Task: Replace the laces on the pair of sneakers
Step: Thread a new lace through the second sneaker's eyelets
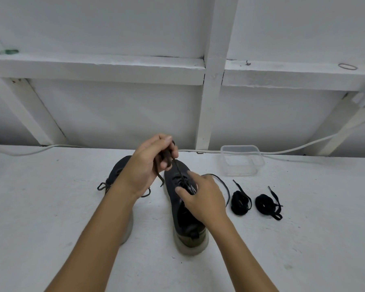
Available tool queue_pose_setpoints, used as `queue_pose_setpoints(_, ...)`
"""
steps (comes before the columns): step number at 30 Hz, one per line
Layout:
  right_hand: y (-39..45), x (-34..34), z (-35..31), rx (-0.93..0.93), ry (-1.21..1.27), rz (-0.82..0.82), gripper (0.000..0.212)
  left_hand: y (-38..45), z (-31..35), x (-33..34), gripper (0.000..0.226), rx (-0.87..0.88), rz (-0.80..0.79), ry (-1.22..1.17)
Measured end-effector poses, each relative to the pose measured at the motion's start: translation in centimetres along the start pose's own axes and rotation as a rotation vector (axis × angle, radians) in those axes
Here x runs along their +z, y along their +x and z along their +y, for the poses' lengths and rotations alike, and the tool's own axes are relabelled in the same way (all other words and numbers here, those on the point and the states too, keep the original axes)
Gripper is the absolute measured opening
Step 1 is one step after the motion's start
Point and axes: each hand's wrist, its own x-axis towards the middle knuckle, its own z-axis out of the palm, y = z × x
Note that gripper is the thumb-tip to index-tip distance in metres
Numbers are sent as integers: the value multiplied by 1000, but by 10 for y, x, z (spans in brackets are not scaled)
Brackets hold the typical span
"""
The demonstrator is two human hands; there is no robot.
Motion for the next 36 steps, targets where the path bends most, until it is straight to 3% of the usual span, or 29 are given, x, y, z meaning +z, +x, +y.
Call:
queue_pose_setpoints(4,20,-20,-9,-151,300,-111,13,6,-5,-3,25,-25,31,95)
queue_pose_setpoints(6,24,-33,-8,-131,449,-120,20,9,-12,-10,26,-45,187,330)
queue_pose_setpoints(9,26,-53,-1,-113,570,-2,30,10,-35,-25,23,-39,421,881)
queue_pose_setpoints(12,24,-68,8,-85,679,57,34,5,-61,-26,25,14,524,1206)
queue_pose_setpoints(15,22,-77,13,-43,926,47,30,7,-79,-16,16,39,230,1226)
queue_pose_setpoints(17,22,-81,14,-26,1007,66,30,11,-90,-8,24,-23,-14,1326)
queue_pose_setpoints(23,23,-86,15,-51,1080,113,28,29,-90,-2,35,-184,-340,1486)
queue_pose_setpoints(28,26,-91,13,-72,1193,123,26,41,-84,2,43,-318,-409,1458)
queue_pose_setpoints(32,27,-95,10,-86,1214,103,23,46,-82,2,36,-286,-369,1436)
queue_pose_setpoints(36,28,-95,7,-102,1199,79,23,53,-78,-3,14,-261,-427,1424)
